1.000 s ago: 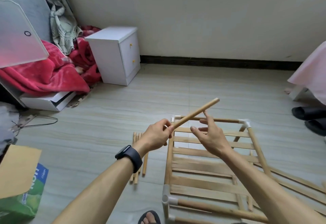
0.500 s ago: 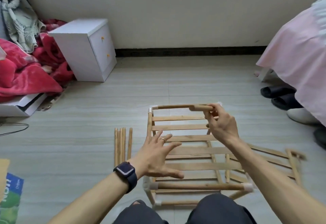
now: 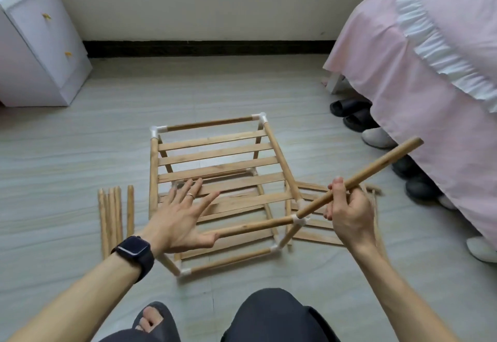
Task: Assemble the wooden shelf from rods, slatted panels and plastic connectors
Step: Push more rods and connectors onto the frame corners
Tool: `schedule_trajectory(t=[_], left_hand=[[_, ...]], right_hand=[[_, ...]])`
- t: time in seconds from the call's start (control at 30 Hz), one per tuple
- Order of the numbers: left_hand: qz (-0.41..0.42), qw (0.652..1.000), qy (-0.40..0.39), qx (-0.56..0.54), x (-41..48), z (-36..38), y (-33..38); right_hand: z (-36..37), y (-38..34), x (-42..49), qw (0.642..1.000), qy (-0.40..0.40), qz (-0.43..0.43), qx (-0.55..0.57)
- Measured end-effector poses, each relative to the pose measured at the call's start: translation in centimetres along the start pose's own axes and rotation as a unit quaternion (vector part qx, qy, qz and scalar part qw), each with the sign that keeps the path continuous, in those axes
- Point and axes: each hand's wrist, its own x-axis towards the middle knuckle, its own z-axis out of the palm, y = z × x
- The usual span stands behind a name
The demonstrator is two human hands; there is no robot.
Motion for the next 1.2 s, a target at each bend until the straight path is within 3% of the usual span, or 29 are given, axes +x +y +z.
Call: schedule_trajectory(t=[0.33, 0.43, 0.63, 0.83, 1.2], left_hand=[[0.008, 0.999, 0.036, -0.006, 1.0, 0.9, -1.4], [0.008, 0.999, 0.040, -0.004, 1.0, 1.2, -1.6], [0.004, 0.998, 0.048, -0.047, 0.7, 1.1, -1.2], [-0.012, 0.997, 0.034, -0.064, 0.6, 1.1, -1.2], [-0.013, 0.998, 0.027, -0.057, 0.4, 0.8, -0.9]], right_hand=[[-0.6, 3.1, -0.2, 0.994, 0.096, 0.019, 0.042], [-0.3, 3.5, -0.2, 0.997, 0.075, -0.010, 0.024], [-0.1, 2.1, -0.3, 0.974, 0.024, -0.186, -0.125], [1.0, 2.2, -1.0, 0.949, -0.038, -0.281, -0.137], [1.1, 2.2, -1.4, 0.948, -0.044, -0.254, -0.185]])
